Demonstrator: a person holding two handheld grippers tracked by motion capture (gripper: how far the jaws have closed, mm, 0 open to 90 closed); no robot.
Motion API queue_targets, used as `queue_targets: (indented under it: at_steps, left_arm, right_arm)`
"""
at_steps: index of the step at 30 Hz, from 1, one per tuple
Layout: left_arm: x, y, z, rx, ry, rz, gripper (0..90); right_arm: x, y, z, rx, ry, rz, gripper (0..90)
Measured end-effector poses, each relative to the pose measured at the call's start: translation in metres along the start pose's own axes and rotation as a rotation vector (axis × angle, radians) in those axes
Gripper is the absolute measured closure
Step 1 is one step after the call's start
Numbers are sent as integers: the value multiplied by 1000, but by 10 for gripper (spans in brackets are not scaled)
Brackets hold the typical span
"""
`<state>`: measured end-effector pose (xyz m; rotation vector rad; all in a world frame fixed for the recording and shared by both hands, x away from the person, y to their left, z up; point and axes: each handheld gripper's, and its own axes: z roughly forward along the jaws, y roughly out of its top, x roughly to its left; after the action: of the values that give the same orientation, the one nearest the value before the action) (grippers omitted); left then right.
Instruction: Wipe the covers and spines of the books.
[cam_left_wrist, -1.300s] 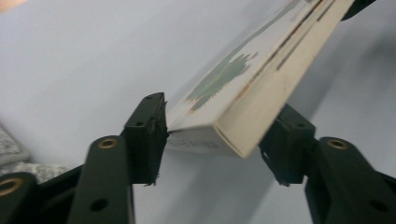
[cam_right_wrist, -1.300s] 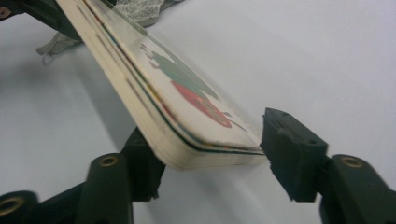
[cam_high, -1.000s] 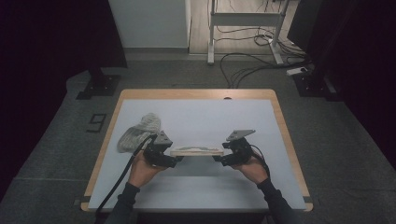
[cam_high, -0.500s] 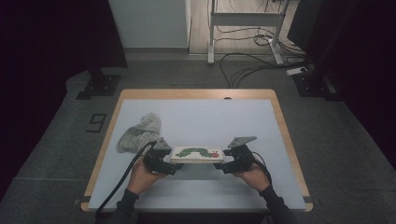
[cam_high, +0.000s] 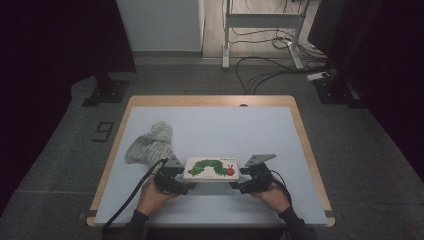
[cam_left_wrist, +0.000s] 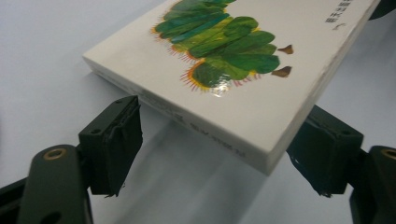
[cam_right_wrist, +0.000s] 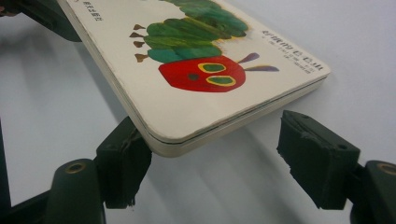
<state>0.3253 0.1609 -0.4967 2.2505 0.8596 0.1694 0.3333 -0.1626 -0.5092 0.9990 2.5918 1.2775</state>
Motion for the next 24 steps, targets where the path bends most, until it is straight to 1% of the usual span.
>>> queue_targets:
  at_steps: [2,4,8,11,13,20,24]
  left_arm:
    - [-1,-2,0,-3,3,9,222]
    - [-1,-4,0,-4,-1,10,224]
    - [-3,-7,0,-4,-7,13,229]
    - [-4,-9,0,-11,-6,15,232]
    - [-4,-10,0,-12,-8,15,235]
    - [-5,-15,1,-1,-15,24,244]
    - [-6,-17,2,5,-17,31,248]
  right_arm:
    - [1,-2,1,-4,2,-2,255]
    - [2,-4,1,-8,9,-1,255]
    - [5,-5,2,-14,21,-16,254]
    - [7,-6,2,-12,10,-27,253]
    - [7,-7,2,-17,12,-28,252]
    - [7,-13,5,-12,19,-23,254]
    - [8,-16,6,-10,22,-31,256]
